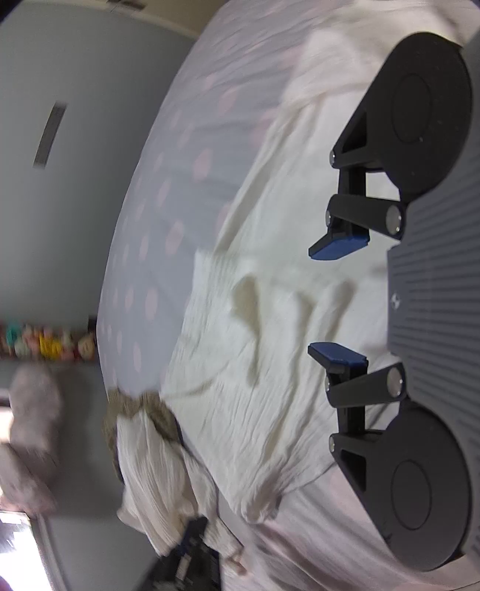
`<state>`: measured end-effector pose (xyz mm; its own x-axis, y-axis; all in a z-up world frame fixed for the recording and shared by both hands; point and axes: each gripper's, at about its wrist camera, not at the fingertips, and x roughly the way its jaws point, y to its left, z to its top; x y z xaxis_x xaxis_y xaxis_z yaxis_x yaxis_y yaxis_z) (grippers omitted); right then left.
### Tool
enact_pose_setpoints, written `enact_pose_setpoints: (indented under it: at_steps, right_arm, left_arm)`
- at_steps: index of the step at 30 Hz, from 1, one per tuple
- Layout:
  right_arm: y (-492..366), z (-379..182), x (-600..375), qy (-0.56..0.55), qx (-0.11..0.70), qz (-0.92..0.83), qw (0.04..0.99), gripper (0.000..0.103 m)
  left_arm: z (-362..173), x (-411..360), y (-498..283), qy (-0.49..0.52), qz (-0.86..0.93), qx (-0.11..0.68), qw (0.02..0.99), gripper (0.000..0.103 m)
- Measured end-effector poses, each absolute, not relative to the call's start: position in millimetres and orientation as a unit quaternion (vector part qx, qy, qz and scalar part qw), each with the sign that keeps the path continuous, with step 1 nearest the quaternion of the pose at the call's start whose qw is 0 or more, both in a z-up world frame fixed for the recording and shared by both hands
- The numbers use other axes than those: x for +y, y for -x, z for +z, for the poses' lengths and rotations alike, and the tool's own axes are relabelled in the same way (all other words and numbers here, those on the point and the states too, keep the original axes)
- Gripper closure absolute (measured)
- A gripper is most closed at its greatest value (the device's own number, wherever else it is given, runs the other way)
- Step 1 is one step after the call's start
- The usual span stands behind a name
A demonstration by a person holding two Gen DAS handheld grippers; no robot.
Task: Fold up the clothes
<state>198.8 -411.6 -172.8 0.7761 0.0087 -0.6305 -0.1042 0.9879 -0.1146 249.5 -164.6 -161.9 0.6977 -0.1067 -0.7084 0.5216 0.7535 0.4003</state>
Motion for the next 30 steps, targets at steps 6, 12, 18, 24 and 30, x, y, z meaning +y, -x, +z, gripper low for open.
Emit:
enact_pose_setpoints:
  at_steps: [6,12,18,24,30]
  right_arm:
    - [-240,-175,-376,0.168,0.351,0.077,0.918,0.053]
    - [-271,-178,-351,0.272,0.351,0.120,0.888,0.053]
    - [-292,-188,-332,0.356,0.337,0.165,0.856,0.054]
    - [-318,-198,-323,0.313,0.359,0.175,0.861,0.062]
    - [-335,-215,-332,0.270,0.405,0.163,0.858,0.082]
  left_arm:
    - [-162,-188,-295,-0.289,-0.162,0.391,0.858,0.096]
    - [-181,-206,-305,-0.289,-0.196,0.398,0.849,0.096]
    - [-188,-213,-306,-0.293,-0.216,0.395,0.844,0.096]
    - [-197,-211,-312,-0.282,-0.215,0.409,0.841,0.096]
    - [-207,-213,-312,-0.285,-0.219,0.417,0.835,0.096]
